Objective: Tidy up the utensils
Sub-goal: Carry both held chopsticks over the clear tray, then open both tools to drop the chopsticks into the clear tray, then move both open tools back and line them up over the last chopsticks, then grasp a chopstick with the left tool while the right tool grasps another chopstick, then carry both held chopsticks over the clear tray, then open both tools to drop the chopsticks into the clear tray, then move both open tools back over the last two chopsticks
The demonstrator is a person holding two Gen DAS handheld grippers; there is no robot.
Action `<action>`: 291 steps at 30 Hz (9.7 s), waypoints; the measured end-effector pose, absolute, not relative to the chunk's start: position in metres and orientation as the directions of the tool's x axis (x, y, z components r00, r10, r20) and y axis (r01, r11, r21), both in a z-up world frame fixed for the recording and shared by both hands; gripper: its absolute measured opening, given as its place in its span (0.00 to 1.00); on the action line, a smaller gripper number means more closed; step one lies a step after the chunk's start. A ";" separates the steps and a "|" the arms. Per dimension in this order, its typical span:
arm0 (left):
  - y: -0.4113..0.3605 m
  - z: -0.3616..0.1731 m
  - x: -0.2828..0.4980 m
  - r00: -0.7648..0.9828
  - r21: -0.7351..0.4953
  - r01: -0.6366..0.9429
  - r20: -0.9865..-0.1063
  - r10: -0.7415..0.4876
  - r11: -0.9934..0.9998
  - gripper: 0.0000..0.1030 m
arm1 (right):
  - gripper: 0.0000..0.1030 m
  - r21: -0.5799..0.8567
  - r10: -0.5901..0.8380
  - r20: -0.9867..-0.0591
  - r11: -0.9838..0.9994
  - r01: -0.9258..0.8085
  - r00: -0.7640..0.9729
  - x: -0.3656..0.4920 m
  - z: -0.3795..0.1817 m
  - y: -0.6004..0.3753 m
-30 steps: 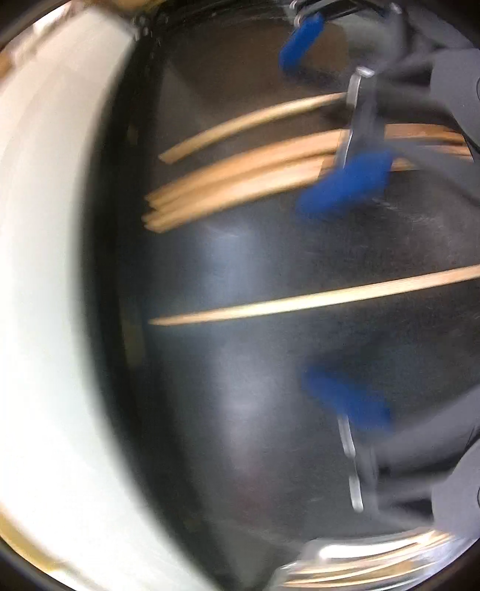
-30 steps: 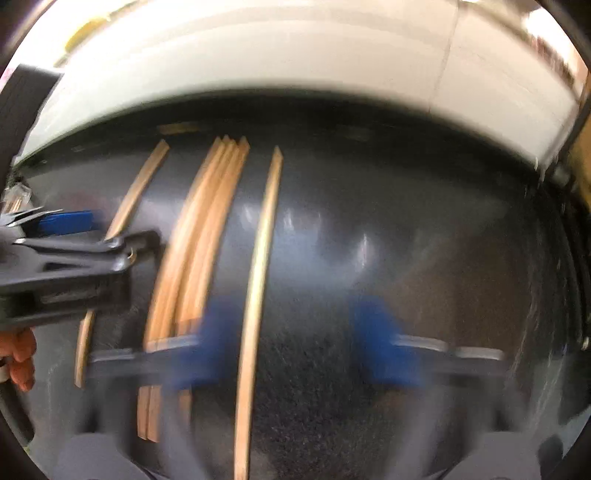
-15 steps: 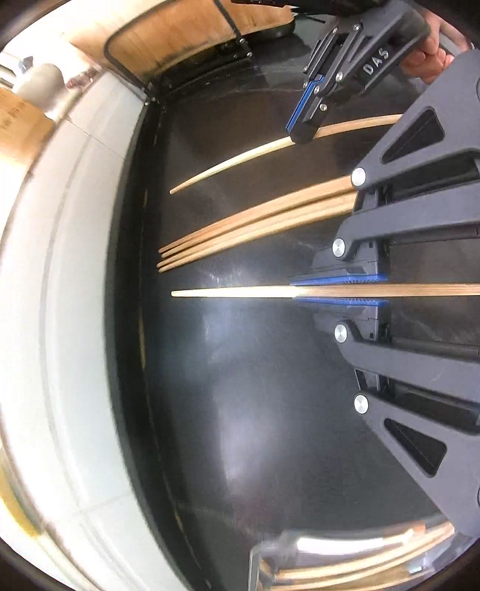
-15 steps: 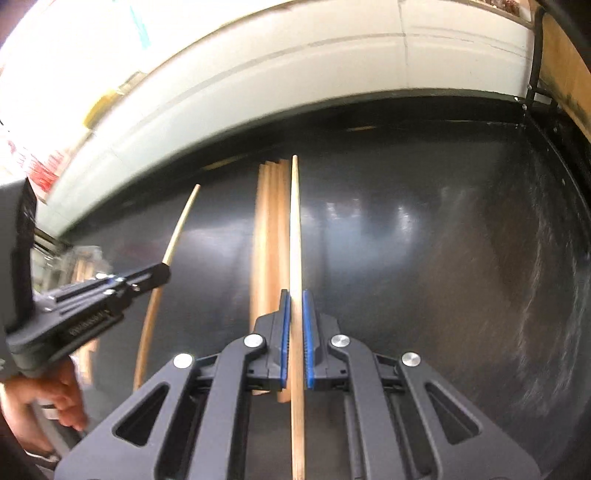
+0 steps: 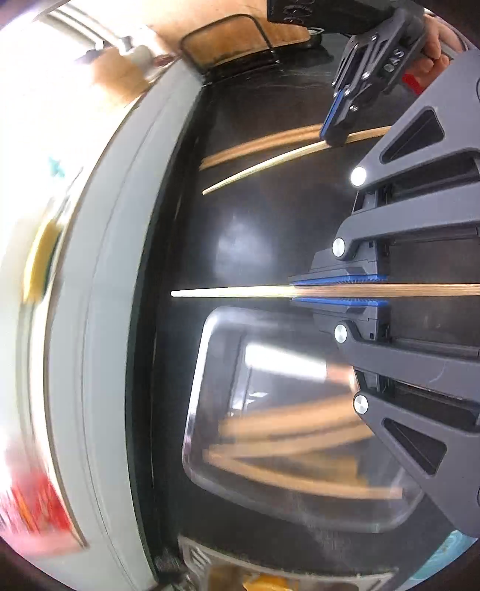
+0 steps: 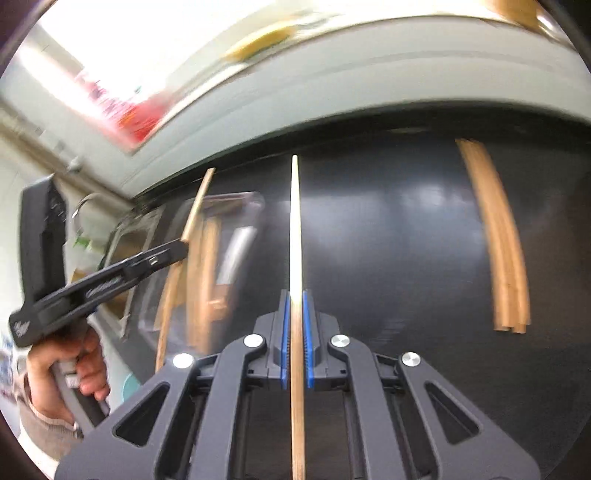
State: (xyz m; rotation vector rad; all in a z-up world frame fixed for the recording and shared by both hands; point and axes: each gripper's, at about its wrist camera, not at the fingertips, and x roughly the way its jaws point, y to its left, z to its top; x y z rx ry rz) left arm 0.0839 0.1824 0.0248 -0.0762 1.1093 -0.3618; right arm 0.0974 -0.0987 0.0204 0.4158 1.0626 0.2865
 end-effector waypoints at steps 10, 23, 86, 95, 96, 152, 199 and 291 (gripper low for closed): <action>0.294 0.004 0.098 0.369 -0.273 0.210 -0.867 -0.335 0.939 0.05 | 0.07 0.467 0.442 -0.799 0.883 -0.043 0.408 0.093 0.011 0.023; 0.300 -0.026 0.134 0.253 -0.287 0.328 -0.891 -0.376 0.900 0.05 | 0.07 0.418 0.355 -0.832 0.906 0.062 0.426 0.116 -0.010 0.085; -0.078 -0.078 0.097 0.141 -0.142 0.465 -0.962 -0.232 0.874 0.94 | 0.94 0.011 -0.061 -0.943 0.977 0.213 0.326 0.065 -0.072 -0.296; -0.112 -0.097 0.092 0.125 -0.087 0.486 -0.978 -0.168 0.870 0.94 | 0.93 0.049 -0.010 -0.943 0.984 0.169 0.333 0.077 -0.080 -0.308; -0.114 -0.099 0.093 0.124 -0.080 0.483 -0.979 -0.159 0.872 0.94 | 0.93 0.043 -0.012 -0.943 0.986 0.159 0.333 0.078 -0.082 -0.307; -0.186 -0.082 0.256 0.227 0.007 0.375 -0.970 -0.085 0.927 0.95 | 0.95 -0.015 -0.048 -0.923 0.996 0.089 0.381 0.192 -0.088 -0.310; 0.002 0.040 0.133 0.423 -0.097 0.321 -0.875 -0.234 0.942 0.06 | 0.07 0.451 0.342 -0.808 0.883 0.132 0.479 0.100 -0.004 -0.210; -0.169 -0.073 0.151 0.165 -0.111 0.432 -0.966 -0.199 0.895 0.94 | 0.94 0.044 -0.011 -0.917 0.991 0.128 0.398 0.074 -0.089 -0.305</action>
